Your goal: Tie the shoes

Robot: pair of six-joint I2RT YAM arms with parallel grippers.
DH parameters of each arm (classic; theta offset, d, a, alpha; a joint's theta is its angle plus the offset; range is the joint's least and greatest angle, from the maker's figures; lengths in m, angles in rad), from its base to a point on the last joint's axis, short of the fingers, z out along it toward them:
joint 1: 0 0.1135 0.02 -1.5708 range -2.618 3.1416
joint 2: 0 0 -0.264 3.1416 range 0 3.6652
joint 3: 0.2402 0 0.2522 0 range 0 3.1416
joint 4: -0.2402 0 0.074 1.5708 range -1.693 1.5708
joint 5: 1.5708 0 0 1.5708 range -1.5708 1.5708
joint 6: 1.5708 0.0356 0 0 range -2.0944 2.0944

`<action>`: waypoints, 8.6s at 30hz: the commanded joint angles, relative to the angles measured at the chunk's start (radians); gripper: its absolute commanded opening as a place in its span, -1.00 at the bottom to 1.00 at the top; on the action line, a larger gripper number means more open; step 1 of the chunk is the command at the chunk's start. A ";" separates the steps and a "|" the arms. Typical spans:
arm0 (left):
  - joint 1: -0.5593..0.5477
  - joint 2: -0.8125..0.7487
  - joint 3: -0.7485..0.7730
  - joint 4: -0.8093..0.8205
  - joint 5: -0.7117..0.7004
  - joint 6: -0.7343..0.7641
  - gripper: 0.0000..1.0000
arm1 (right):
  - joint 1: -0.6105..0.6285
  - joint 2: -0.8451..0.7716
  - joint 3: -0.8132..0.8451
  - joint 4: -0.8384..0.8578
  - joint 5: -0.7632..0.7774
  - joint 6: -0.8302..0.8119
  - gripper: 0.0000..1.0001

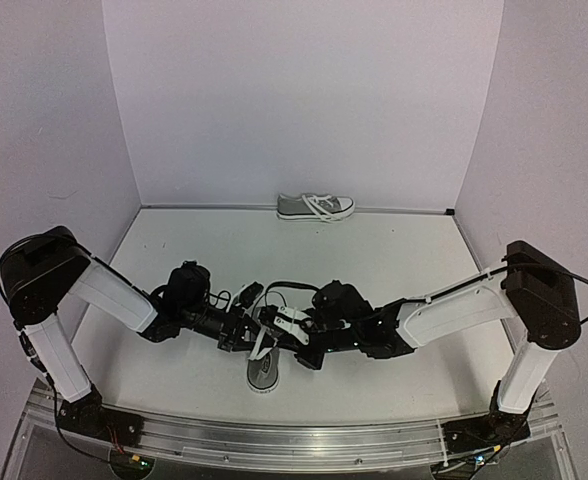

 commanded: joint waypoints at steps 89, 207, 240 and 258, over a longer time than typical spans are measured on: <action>0.051 -0.658 -0.011 -0.869 -0.858 0.392 0.24 | -0.054 -0.046 -0.087 0.038 0.059 0.237 -1.00; 0.314 -0.534 -0.047 -0.781 -0.754 0.500 -0.85 | -0.132 -0.372 -0.338 -0.059 0.264 0.880 -1.00; -0.014 -0.100 0.083 -0.572 -0.551 0.863 0.28 | -0.112 -0.034 -0.220 0.159 -0.164 0.830 -1.00; -0.139 0.033 0.150 -0.656 -0.849 0.857 -0.97 | -0.113 -0.018 -0.199 0.158 -0.157 0.840 -1.00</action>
